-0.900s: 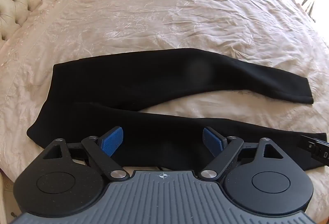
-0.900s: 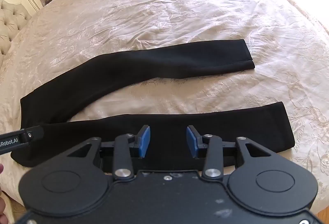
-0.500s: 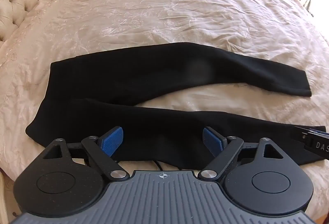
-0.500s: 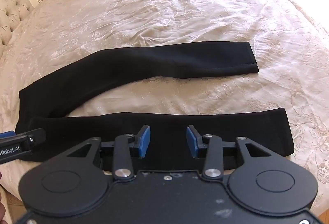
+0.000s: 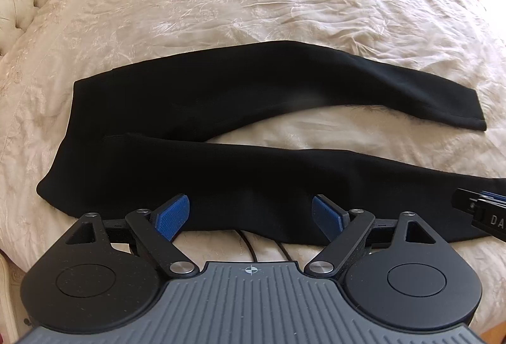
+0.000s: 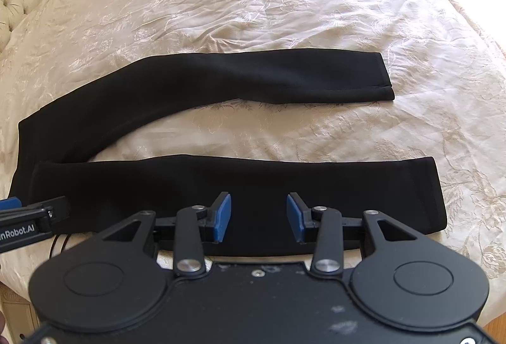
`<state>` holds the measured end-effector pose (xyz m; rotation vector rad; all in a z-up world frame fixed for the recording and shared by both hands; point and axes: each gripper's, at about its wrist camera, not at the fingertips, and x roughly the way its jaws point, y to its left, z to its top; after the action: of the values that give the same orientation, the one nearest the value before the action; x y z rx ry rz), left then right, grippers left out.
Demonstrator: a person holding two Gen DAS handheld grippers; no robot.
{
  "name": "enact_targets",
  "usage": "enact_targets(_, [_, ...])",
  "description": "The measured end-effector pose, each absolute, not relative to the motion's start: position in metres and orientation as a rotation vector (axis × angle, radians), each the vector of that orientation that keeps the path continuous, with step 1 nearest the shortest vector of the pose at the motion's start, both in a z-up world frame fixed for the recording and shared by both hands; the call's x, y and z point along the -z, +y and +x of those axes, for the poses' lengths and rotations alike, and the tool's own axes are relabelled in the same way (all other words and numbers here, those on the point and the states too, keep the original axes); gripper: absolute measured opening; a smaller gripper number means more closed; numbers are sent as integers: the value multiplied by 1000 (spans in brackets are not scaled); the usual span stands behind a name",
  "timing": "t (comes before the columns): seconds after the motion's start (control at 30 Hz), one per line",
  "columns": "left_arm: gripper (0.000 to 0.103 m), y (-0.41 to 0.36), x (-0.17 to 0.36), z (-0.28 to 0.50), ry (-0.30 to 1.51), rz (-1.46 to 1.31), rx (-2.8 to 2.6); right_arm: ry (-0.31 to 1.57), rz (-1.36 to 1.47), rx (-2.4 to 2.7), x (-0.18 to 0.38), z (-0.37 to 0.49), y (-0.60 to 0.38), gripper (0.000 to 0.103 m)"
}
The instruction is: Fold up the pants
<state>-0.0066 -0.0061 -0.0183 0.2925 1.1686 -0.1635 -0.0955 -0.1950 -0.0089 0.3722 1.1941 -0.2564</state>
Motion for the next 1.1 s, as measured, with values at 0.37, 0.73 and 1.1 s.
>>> enact_targets(0.37, [85,-1,28,-9,1214,291,134,1208,382,221,16,-93,-197,42])
enact_targets(0.73, [83,-4,35,-6,1241,287,149,1211,411,219,26,-90,-203,42])
enact_targets(1.1, [83,-20,40,4,1237,302,152,1219,432,235,37,-79,-219,42])
